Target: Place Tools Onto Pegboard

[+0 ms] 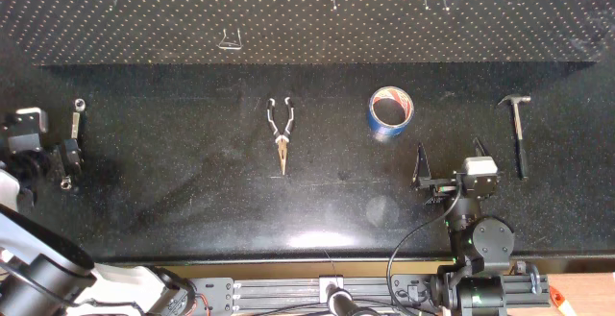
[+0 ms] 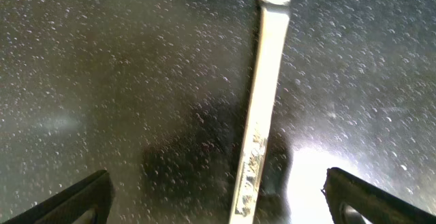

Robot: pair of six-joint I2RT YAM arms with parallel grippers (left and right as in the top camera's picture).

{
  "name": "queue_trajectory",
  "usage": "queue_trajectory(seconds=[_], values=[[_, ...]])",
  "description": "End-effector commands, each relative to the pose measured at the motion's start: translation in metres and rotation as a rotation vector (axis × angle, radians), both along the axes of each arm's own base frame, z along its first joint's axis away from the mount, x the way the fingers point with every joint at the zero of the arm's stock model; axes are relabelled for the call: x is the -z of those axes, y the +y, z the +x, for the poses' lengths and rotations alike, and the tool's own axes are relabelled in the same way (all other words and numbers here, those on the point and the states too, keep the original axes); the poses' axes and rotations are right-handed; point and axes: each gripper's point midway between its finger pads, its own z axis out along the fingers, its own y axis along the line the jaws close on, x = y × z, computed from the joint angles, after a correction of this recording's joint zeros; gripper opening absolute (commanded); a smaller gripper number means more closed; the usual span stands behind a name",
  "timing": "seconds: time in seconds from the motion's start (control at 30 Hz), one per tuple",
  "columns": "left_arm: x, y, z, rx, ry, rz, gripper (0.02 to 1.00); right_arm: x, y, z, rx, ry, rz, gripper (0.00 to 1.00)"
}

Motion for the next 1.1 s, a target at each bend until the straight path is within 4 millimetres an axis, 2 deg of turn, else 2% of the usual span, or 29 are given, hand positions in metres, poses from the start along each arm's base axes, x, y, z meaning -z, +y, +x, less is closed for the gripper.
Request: queue_trajectory(seconds=[0.03, 0.23, 0.47, 0.5, 0.53, 0.57, 0.67, 0.77, 1.03, 1.1], values=[[0.008, 0.007, 0.004, -0.037, 0.049, -0.041, 0.996, 0.001, -0.001, 0.000, 0.005, 0.002, -0.018, 0.996], [0.030, -0.014, 0.007, 0.091, 0.158, -0.019, 0.993, 0.001, -0.001, 0.000, 0.005, 0.002, -0.018, 0.996], [0.036, -0.010, -0.001, 0.190, 0.226, 0.058, 0.993, 0.001, -0.001, 0.000, 0.005, 0.002, -0.018, 0.996], [0.037, -0.010, -0.001, 0.190, 0.227, 0.057, 0.976, 0.001, -0.001, 0.000, 0.005, 0.002, -0.018, 0.996], [0.037, -0.011, -0.002, 0.190, 0.227, 0.056, 0.897, 0.001, -0.001, 0.000, 0.005, 0.002, -0.018, 0.996], [0.036, -0.011, -0.001, 0.175, 0.224, 0.049, 0.860, 0.001, -0.001, 0.000, 0.005, 0.002, -0.018, 0.996], [0.036, -0.012, 0.002, 0.119, 0.201, 0.012, 0.840, 0.001, -0.001, 0.000, 0.005, 0.002, -0.018, 0.996], [0.035, -0.014, 0.004, 0.082, 0.187, -0.018, 0.744, 0.001, -0.001, 0.000, 0.005, 0.002, -0.018, 0.996], [0.034, -0.014, 0.005, 0.065, 0.176, -0.031, 0.643, 0.002, -0.001, 0.000, 0.005, 0.003, -0.018, 0.996], [0.034, -0.015, 0.005, 0.066, 0.177, -0.031, 0.531, 0.002, -0.001, 0.000, 0.005, 0.003, -0.018, 0.996]])
